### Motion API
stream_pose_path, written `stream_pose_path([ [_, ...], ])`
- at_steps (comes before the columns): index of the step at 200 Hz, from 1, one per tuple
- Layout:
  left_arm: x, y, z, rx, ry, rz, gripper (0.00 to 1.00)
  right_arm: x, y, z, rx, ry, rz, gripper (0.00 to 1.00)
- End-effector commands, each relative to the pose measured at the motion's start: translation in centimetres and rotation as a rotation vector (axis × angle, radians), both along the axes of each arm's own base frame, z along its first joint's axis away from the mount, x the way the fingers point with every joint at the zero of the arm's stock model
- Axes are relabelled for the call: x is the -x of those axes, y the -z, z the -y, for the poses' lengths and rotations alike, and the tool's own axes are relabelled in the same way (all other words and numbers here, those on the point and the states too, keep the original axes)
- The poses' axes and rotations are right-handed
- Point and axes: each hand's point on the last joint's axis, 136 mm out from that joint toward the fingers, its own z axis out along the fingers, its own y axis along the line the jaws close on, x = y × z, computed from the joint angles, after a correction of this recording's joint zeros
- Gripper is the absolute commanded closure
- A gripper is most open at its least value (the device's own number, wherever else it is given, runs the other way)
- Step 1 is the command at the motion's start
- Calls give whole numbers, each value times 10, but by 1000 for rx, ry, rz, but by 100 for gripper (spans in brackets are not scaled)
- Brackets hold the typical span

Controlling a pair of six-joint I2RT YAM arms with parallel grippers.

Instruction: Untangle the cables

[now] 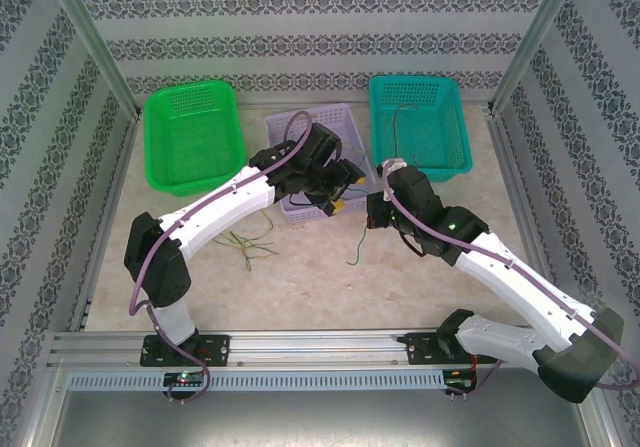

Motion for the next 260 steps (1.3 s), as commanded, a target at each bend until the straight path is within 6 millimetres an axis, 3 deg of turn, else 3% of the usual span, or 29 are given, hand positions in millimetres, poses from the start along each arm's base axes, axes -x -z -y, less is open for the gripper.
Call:
stream_pose_path([
  [1, -2, -4, -9, -25, -69, -4, 35, -1, -19, -20, -38, -84, 57, 100],
  [32, -22, 0, -16, -9, -136, 27, 47, 6, -19, -37, -60, -178, 47, 100],
  [55, -36, -5, -29, -17, -161, 69, 85, 8, -14, -43, -62, -213, 39, 100],
  [76, -41, -8, -38, -11, -162, 72, 100, 6, -15, -50, -79, -243, 44, 100],
  [108, -48, -20, -53, 3, -180, 105, 100, 5, -16, -63, -141, -293, 12, 100],
  [117, -52, -25, -58, 17, -190, 114, 100, 6, -15, -65, -179, -300, -9, 82],
  [119, -53, -26, -58, 20, -191, 115, 100, 6, -15, -65, -187, -301, -8, 82],
  [122, -54, -27, -60, 24, -195, 116, 100, 7, -14, -65, -206, -304, -18, 72],
  [134, -56, -34, -65, 40, -199, 118, 100, 10, -13, -67, -267, -315, -27, 55],
  [160, -57, -39, -74, 46, -193, 100, 100, 16, -8, -75, -332, -371, -14, 45],
  [197, -57, -45, -80, 65, -196, 85, 100, -2, 11, -87, -320, -384, 64, 43],
  [238, -57, -48, -84, 68, -198, 80, 100, -35, 17, -122, -295, -405, 89, 47],
  [250, -57, -48, -86, 69, -203, 80, 100, -43, 19, -129, -294, -400, 91, 57],
  [260, -58, -50, -92, 65, -212, 86, 100, -47, 21, -133, -289, -395, 86, 77],
])
